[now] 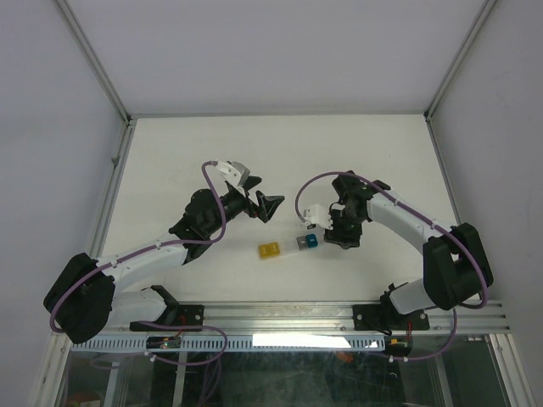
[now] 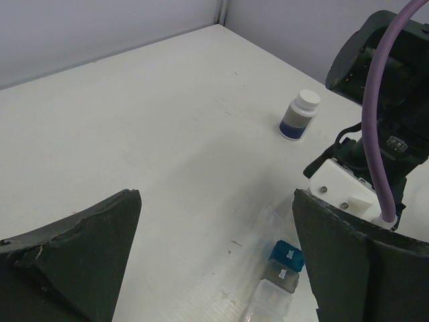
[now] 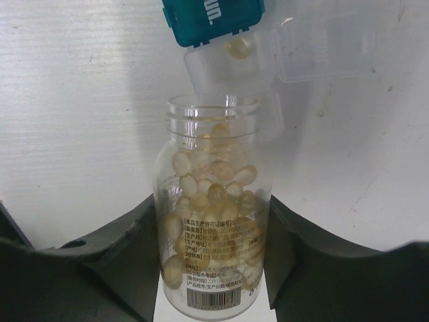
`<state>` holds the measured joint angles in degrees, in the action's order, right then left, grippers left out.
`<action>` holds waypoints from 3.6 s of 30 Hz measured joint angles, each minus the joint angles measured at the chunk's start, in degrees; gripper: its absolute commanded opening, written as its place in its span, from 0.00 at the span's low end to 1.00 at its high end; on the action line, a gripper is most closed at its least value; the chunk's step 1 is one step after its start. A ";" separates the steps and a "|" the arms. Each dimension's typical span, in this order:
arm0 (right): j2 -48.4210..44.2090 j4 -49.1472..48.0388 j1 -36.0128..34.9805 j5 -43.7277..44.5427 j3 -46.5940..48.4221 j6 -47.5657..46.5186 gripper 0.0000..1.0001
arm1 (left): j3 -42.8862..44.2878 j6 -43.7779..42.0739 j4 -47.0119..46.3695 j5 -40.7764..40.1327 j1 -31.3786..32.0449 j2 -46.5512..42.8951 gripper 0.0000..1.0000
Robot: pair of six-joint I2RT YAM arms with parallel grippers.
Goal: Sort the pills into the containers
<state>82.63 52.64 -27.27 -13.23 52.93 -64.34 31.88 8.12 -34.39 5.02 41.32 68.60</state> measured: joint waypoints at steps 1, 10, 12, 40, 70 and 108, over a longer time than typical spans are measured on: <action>0.00 0.02 0.00 -0.02 0.00 0.00 0.00 | 0.00 0.00 0.00 0.00 0.00 0.00 0.99; 0.48 -0.07 0.00 0.63 0.13 0.33 0.00 | 0.00 0.02 0.02 0.00 0.00 0.00 0.99; 0.48 -0.09 0.00 0.48 0.13 0.37 0.00 | 0.00 0.00 0.02 0.00 0.00 0.00 0.99; 0.57 -0.37 -0.26 0.85 -0.35 1.57 0.00 | 0.00 0.00 0.00 0.02 0.00 0.02 0.99; -0.09 0.42 -0.35 0.55 -0.22 1.97 0.00 | 0.00 0.00 0.00 0.02 0.00 0.39 0.99; -0.72 -0.07 -0.76 1.27 -0.90 2.97 0.00 | 0.00 0.00 -0.44 0.04 0.00 0.39 0.99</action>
<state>81.91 52.58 -28.03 -11.97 52.03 -61.36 31.88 8.12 -34.83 5.06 41.32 68.99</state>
